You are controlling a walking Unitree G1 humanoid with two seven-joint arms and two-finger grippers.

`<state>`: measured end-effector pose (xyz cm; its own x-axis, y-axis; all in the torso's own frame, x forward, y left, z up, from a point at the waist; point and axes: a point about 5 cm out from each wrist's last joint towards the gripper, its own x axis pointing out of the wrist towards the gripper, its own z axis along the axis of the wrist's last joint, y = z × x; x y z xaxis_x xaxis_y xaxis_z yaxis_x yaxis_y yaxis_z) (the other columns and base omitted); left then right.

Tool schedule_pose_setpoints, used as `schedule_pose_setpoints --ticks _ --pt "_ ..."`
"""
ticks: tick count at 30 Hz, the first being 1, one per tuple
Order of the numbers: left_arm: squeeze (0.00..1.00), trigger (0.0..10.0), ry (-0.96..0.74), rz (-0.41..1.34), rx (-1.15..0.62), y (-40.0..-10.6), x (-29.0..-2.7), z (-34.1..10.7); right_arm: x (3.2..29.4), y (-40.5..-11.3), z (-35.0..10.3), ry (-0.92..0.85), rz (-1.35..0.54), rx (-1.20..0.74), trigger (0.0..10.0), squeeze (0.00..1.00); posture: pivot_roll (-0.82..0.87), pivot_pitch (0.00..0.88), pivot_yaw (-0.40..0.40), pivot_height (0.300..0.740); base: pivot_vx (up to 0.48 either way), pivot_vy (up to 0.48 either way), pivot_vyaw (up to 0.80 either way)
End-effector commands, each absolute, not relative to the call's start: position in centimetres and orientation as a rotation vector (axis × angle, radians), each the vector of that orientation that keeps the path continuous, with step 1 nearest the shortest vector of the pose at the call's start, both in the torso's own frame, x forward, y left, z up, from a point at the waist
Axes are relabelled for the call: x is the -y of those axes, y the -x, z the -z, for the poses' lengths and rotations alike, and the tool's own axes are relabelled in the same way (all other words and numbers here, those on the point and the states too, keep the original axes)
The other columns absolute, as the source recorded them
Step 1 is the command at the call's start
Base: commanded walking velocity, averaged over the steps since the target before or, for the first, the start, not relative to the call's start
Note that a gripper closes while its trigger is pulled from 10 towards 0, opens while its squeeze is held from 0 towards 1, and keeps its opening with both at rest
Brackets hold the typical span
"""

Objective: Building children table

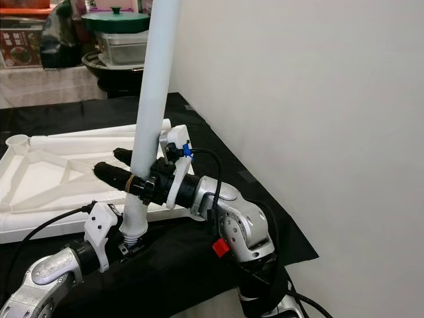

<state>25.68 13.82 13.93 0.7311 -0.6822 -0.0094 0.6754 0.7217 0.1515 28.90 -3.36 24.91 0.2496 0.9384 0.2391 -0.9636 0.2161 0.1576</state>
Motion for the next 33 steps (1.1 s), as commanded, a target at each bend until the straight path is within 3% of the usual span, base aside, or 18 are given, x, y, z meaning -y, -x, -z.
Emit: schedule_pose_setpoints --ticks 1,8,9,14,33 --pt "0.00 10.0 -0.162 0.796 0.061 -25.5 -13.7 -14.8 3.9 -28.9 -25.1 -0.346 -1.366 0.112 10.0 1.00 0.08 0.000 -0.067 0.740 0.000 0.000 0.00" --pt "0.00 10.0 -0.114 0.922 0.072 -24.2 -13.1 -16.3 5.1 -28.5 -25.7 -0.440 -1.515 0.164 10.0 1.00 0.09 0.000 -0.069 0.740 0.000 0.000 0.00" --pt "0.00 10.0 -0.110 0.970 0.070 -23.7 -12.8 -16.6 5.2 -28.3 -25.7 -0.424 -1.542 0.167 10.0 0.00 0.09 0.000 -0.070 0.740 0.000 0.000 0.00" --pt "0.00 10.0 -0.086 1.062 0.055 -22.7 -12.7 -17.4 5.4 -26.9 -25.4 -0.410 -1.680 0.139 10.0 0.00 0.09 0.000 -0.069 0.740 0.000 0.000 0.00" --pt "0.00 10.0 0.018 1.218 -0.179 -19.7 -13.6 -15.2 5.9 -25.9 -25.4 -0.374 -1.830 0.165 10.0 0.00 0.09 0.000 -0.068 0.740 0.000 0.000 0.00"
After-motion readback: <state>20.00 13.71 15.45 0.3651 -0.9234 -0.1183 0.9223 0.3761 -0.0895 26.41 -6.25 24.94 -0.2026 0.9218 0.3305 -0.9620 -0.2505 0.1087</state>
